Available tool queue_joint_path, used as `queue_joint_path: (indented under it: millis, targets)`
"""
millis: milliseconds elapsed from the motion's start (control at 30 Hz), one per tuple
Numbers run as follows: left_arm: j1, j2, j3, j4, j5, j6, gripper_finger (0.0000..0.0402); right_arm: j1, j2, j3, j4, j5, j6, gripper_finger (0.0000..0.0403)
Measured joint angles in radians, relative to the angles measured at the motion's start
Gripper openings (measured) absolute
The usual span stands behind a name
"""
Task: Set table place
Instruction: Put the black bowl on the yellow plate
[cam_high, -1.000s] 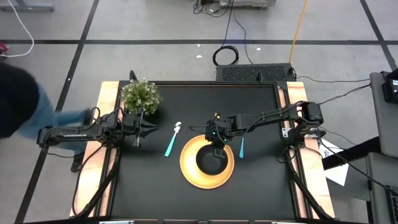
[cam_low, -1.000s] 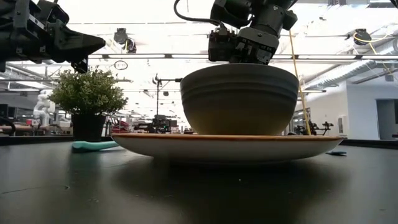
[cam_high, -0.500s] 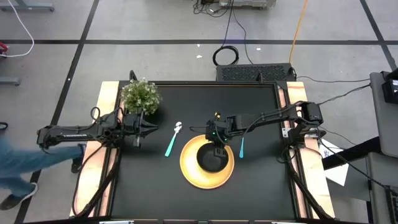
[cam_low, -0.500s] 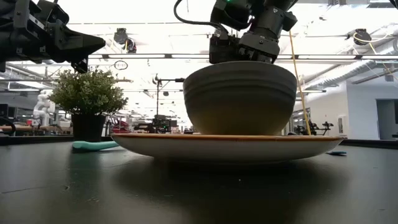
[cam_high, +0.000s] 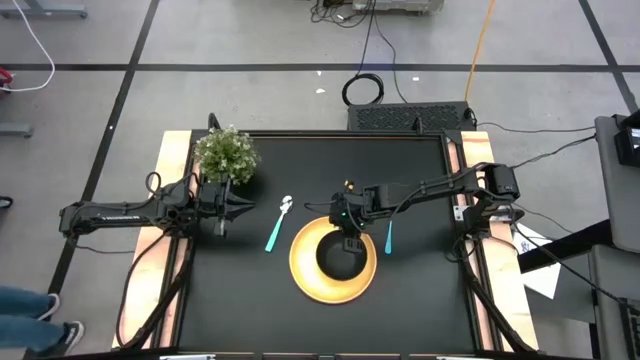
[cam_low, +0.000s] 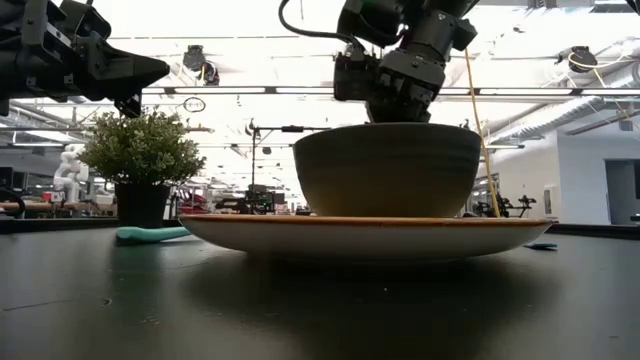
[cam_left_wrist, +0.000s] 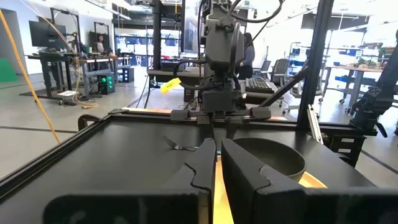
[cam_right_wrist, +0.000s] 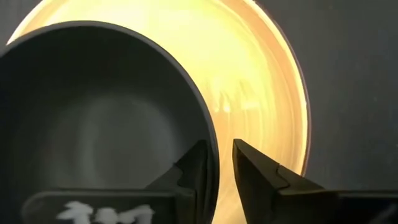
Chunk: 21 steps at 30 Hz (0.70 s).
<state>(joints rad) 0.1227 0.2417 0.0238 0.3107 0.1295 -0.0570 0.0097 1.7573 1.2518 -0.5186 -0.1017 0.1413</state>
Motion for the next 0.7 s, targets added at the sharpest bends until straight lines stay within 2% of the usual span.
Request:
queue_joint_path:
  millis: [167, 467, 700]
  targets:
    - [0.000, 0.000, 0.000, 0.000, 0.000, 0.000, 0.0033, 0.006, 0.000, 0.000, 0.022, -0.005, -0.006, 0.0087]
    - [0.000, 0.000, 0.000, -0.001, 0.000, 0.000, 0.0033, 0.019, -0.008, 0.000, 0.029, -0.031, -0.004, 0.0144]
    - [0.000, 0.000, 0.000, -0.004, 0.000, 0.000, 0.0033, 0.019, -0.122, 0.000, 0.037, -0.034, -0.011, 0.0166]
